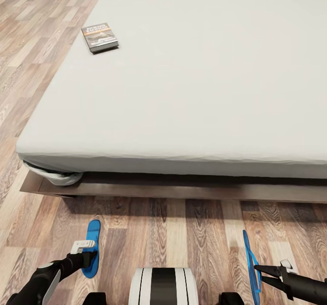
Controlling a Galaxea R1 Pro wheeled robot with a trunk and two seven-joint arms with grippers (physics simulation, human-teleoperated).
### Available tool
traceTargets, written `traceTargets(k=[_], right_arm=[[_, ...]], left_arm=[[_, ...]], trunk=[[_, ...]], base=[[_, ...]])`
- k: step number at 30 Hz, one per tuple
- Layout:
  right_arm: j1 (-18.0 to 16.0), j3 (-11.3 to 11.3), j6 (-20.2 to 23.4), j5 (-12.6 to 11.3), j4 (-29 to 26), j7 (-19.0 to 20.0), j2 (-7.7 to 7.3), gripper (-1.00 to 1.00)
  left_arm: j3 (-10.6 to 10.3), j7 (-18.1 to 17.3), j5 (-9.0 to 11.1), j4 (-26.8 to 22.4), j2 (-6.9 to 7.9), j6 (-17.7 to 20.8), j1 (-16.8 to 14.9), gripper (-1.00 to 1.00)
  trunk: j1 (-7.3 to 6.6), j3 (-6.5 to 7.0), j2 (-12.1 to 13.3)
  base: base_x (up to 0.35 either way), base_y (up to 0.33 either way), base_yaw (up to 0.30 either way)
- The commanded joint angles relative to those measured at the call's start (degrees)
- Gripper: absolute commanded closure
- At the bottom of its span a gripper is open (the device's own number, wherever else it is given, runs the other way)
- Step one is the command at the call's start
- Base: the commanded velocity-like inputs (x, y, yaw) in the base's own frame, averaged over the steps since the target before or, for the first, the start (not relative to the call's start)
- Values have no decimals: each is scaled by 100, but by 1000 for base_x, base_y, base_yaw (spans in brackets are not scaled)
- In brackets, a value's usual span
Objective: In the bedroom, move the book from the bed onto either nightstand, and place the two sandals side by side next to the bed.
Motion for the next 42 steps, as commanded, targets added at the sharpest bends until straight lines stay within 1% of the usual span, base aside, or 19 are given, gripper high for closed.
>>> traceTargets(k=[1,11,16,36,39,42], right_arm=[[-3,36,64,-44,-1,1,-4,100],[-3,36,63,-44,-1,0,-4,100],[-3,36,63,-46,-1,0,-5,100],[-3,36,64,-44,-1,0,-7,100],[-3,36,63,-44,-1,-1,-5,100],[-3,36,64,-44,-1,-1,-4,100]], left_arm=[[35,-47,-41,-10,-6,36,-2,100],[35,-47,-41,-10,-6,36,-2,100],[35,-47,-41,-10,-6,36,-2,100],[35,-49,-41,-10,-6,36,-2,100],[35,-48,-41,-10,-6,36,-2,100],[35,-47,-41,-10,-6,36,-2,100]], trunk=[[-1,-3,-1],[-1,-3,-1],[12,-114,-8],[12,-114,-8],[4,-48,-4],[4,-48,-4]], base=[[0,0,0],[0,0,0],[0,0,0],[0,0,0],[0,0,0],[0,0,0]])
